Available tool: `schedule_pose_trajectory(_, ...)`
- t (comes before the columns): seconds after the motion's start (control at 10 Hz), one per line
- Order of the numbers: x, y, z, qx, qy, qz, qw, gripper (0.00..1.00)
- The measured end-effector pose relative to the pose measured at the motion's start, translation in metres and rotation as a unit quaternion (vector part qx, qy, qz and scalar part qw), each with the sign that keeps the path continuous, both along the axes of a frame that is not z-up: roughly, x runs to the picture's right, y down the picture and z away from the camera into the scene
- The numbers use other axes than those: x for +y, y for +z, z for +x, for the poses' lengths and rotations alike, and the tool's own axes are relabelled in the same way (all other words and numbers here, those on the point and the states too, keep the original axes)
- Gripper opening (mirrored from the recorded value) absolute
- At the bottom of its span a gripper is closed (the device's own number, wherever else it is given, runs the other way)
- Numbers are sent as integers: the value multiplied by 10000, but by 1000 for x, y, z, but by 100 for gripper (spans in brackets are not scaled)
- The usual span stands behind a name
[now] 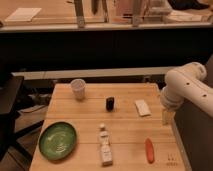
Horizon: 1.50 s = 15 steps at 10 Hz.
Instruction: Knock the eraser over
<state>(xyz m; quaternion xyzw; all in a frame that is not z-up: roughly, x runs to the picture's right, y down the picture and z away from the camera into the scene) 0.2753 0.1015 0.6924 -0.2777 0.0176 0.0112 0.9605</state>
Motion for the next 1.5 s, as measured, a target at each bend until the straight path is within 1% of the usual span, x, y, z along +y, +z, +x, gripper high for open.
schedule_pose_trajectory(0.2,-20,21,-27,-102,-171,88,9998,80)
schedule_pose_trajectory(0.3,-24,27,-33,-124,-209,103,9997,80)
schedule_pose_trajectory(0.6,-23,34,-40,-168,-333,123,9992,80)
schedule_pose_trajectory(0.9,-27,55,-73,-288,-473,155,9983,80)
schedule_pose_trajectory(1.3,-22,69,-81,-353,-568,170,9976,80)
schedule_pose_trajectory(1.4,-22,72,-85,-369,-589,171,9974,80)
schedule_pose_trajectory(1.5,-23,78,-94,-407,-623,180,9971,80)
